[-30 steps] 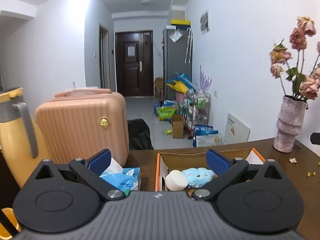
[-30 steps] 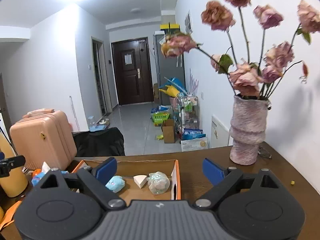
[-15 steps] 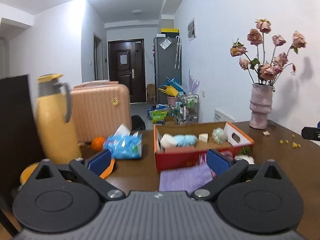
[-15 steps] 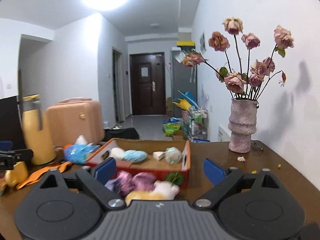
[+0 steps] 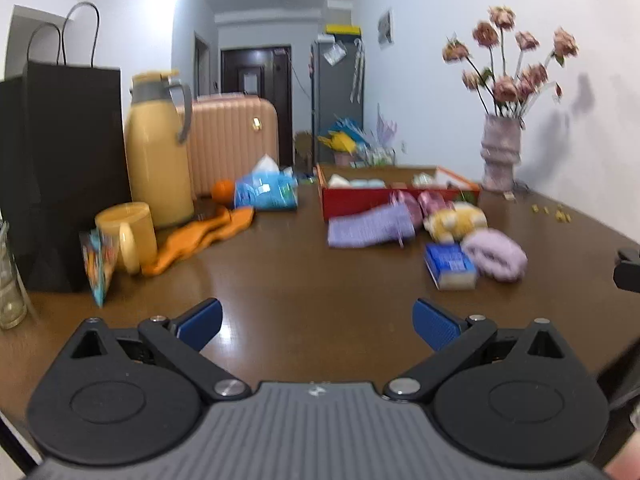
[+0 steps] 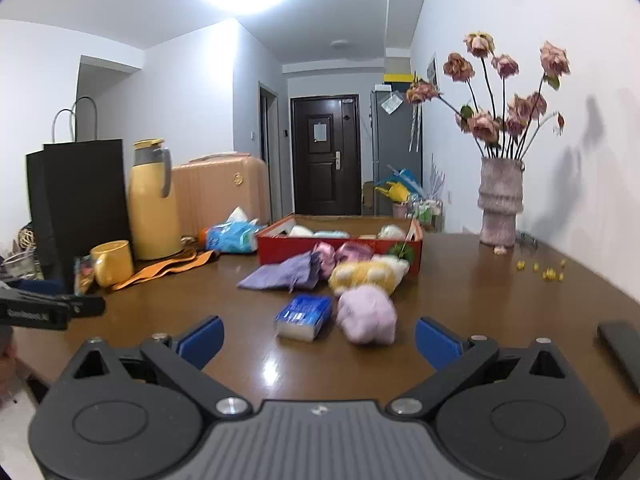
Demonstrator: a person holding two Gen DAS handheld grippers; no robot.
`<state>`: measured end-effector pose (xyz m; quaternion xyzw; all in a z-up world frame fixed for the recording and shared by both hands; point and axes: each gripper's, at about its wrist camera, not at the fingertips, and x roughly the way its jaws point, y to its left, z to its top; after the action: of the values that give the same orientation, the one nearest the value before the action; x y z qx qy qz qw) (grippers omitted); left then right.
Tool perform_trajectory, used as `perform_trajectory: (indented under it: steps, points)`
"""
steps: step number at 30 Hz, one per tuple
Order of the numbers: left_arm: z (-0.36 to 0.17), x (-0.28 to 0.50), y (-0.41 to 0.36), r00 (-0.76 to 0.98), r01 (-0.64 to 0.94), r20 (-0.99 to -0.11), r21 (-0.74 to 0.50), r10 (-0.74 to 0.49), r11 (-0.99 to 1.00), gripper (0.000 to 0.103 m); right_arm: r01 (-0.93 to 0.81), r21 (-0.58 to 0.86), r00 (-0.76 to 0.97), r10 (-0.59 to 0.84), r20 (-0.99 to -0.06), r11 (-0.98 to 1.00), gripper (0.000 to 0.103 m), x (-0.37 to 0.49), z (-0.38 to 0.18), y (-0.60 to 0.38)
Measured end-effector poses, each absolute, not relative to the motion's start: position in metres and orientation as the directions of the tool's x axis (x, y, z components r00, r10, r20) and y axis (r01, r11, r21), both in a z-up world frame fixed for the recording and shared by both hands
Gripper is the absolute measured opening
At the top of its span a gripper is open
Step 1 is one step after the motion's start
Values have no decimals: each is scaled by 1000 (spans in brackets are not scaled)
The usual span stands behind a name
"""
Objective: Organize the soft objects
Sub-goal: 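Withdraw both tools from the box back over the table, then grasp the blue tissue packet with the right tool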
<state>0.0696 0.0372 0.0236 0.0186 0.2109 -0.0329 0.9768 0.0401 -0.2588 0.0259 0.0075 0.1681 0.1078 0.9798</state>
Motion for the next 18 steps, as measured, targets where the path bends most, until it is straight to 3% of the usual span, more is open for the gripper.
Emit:
perform_trajectory:
  steps: [11,18]
  points:
    - [18,79,36,907,67,-417,28,-49,997,103,-158,73,916,173,-361,985,102,44,13,-265]
    - [6,121,35,876,75,-477,-4,-68,997,103,-176,100,885,202,-419,979,89,81,-2,-261]
